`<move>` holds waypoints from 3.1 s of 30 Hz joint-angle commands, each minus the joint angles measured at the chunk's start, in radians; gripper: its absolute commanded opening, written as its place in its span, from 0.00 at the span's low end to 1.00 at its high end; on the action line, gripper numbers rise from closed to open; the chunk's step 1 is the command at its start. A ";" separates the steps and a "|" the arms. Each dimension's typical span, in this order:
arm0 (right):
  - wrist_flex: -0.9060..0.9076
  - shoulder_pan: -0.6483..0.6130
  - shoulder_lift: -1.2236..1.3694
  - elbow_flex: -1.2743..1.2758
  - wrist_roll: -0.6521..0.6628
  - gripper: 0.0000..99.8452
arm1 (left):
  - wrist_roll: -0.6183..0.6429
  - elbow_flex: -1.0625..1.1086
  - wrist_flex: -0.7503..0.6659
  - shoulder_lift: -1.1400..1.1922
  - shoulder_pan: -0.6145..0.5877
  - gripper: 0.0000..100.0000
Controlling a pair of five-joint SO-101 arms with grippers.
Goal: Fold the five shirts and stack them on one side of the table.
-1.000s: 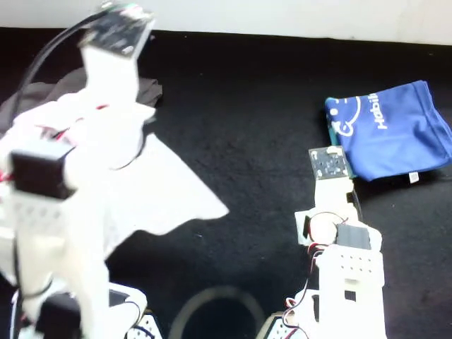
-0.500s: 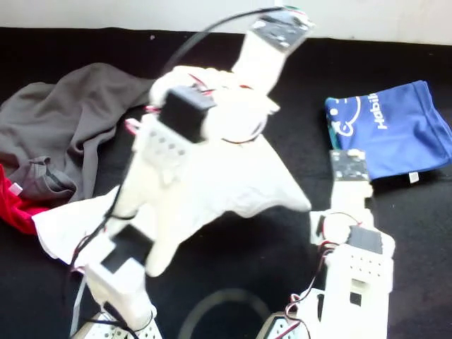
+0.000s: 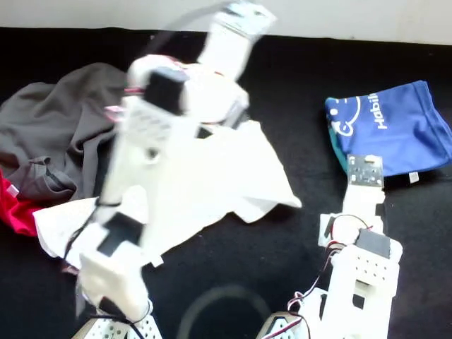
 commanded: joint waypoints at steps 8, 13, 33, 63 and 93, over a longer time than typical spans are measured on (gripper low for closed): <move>-0.004 -0.074 -0.010 -0.016 -0.011 0.19 | -0.181 0.673 0.006 -0.452 -0.265 0.19; -0.005 -0.076 -0.010 -0.018 -0.011 0.19 | -0.334 1.141 0.000 -0.596 -0.309 0.19; 0.001 -0.140 -0.016 0.021 -0.011 0.19 | -0.496 2.031 -0.661 -0.628 -0.252 0.19; -0.085 -0.145 -0.008 0.044 -0.164 0.19 | -0.489 1.156 0.011 -0.636 -0.191 0.01; -0.025 -0.306 -0.007 -0.062 -0.196 0.19 | -0.497 1.888 -0.293 -0.633 -0.208 0.17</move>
